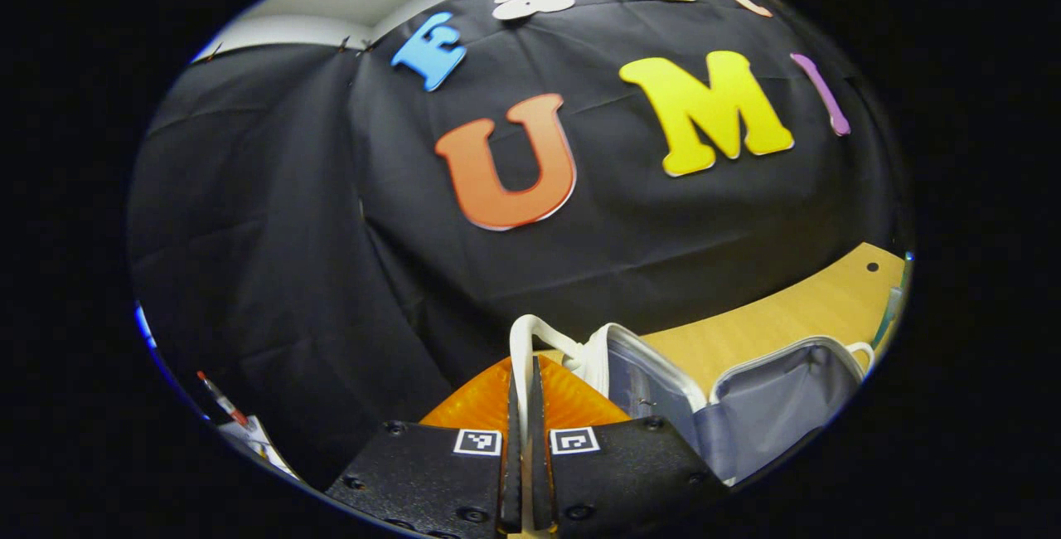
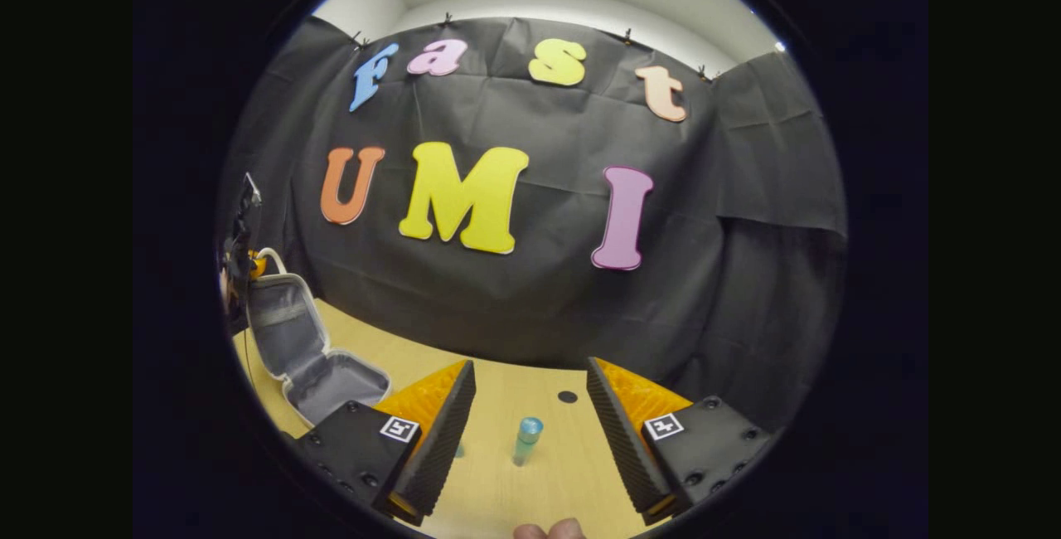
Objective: First open the suitcase, pack the skin care products into it, and then close the suitcase.
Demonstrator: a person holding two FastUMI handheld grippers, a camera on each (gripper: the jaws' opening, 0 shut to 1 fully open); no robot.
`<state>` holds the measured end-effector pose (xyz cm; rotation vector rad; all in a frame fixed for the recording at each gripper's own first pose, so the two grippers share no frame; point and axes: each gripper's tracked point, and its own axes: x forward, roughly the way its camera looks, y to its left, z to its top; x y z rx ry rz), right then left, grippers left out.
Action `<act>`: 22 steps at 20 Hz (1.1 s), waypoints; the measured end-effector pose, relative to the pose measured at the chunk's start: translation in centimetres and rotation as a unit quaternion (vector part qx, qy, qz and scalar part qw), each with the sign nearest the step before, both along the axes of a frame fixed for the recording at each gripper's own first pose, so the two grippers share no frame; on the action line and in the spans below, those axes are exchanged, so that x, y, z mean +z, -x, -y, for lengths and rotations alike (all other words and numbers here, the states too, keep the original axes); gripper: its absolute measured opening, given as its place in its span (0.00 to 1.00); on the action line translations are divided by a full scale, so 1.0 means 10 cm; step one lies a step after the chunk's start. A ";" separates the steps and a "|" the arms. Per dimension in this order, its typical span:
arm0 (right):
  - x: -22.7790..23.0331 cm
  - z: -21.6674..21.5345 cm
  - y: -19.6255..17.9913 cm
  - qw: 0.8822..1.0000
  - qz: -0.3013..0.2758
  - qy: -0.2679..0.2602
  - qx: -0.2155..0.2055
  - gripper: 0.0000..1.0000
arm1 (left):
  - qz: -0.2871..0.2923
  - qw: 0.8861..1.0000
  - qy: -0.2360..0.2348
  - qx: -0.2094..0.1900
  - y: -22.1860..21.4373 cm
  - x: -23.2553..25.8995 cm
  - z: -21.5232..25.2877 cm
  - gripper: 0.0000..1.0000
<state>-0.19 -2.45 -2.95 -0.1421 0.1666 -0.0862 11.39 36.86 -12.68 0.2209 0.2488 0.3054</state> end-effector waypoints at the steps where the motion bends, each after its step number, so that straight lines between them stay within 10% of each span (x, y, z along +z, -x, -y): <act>1: -0.04 -0.04 -0.01 1.000 -0.008 0.007 0.002 0.80 | -0.007 1.000 0.028 0.011 -0.05 -0.18 -0.17 0.07; 7: -0.19 -0.24 -0.05 0.999 -0.044 0.029 0.006 0.80 | -0.092 0.963 0.241 0.076 -0.32 -1.44 -0.50 0.11; 12: -0.19 -0.38 -0.14 0.999 -0.044 0.021 0.007 0.80 | -0.094 0.956 0.260 0.097 -0.29 -1.64 -0.55 0.17; 14: -0.19 -0.44 -0.18 0.999 -0.045 0.013 0.011 0.80 | -0.091 0.961 0.240 0.101 -0.22 -1.60 -0.62 0.30; 15: -0.19 -0.45 -0.20 0.999 -0.043 0.011 0.014 0.80 | -0.089 0.962 0.236 0.104 -0.21 -1.57 -0.66 0.58; 16: -0.18 -0.47 -0.22 0.999 -0.041 0.008 0.015 0.80 | -0.085 0.962 0.234 0.108 -0.19 -1.52 -0.67 0.38; 19: -0.15 -0.49 -0.25 0.999 -0.033 -0.007 0.020 0.80 | -0.070 0.966 0.227 0.100 -0.11 -1.21 -0.50 1.00; 22: -0.17 -0.47 -0.24 0.999 -0.025 -0.028 0.025 0.80 | -0.028 0.978 0.195 0.074 -0.04 -0.64 -0.10 1.00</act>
